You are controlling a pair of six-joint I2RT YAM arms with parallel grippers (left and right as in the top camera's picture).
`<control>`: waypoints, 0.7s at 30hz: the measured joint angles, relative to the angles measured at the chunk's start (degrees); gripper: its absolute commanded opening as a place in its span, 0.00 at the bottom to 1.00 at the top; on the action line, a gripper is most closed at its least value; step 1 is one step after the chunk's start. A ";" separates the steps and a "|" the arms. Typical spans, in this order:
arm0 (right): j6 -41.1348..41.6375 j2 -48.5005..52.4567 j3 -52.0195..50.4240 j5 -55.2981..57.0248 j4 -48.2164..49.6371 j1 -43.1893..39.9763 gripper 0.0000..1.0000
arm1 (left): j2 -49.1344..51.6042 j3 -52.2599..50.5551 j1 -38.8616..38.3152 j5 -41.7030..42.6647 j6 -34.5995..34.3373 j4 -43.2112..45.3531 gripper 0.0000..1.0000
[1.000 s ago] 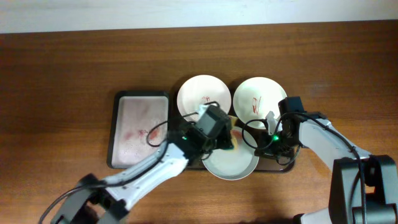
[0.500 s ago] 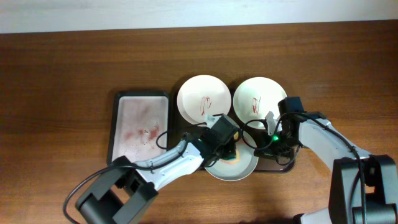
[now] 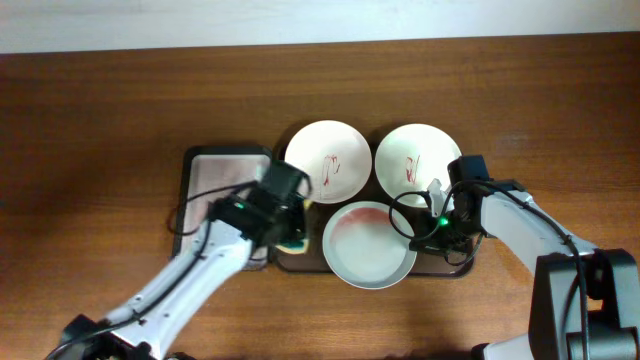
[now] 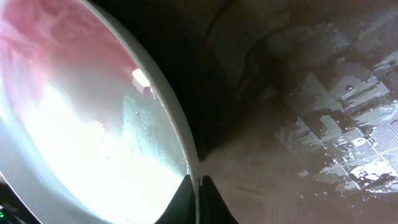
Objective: Clean dirty plates on tray and stack at the side
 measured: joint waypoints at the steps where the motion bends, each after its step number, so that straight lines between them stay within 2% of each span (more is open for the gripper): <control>1: -0.17 0.00 0.00 0.00 -0.04 0.00 0.04 | -0.02 0.00 3.74 1.36 3.72 -0.39 0.00; 4: -2.03 -0.76 0.61 0.37 -3.21 0.00 0.04 | -0.04 0.00 13.18 4.87 12.31 -0.81 0.00; 9: -2.86 -9.01 7.65 4.55 -7.80 0.22 0.04 | -0.07 0.00 24.15 7.39 19.71 -0.85 0.00; 14: -1.38 -11.17 14.82 19.19 -10.14 7.85 0.04 | 2.27 0.00 26.01 7.26 25.51 -0.72 0.00; 21: -0.04 -11.17 15.96 31.56 -5.75 18.27 0.04 | 9.64 0.00 26.01 6.45 27.17 -0.11 0.00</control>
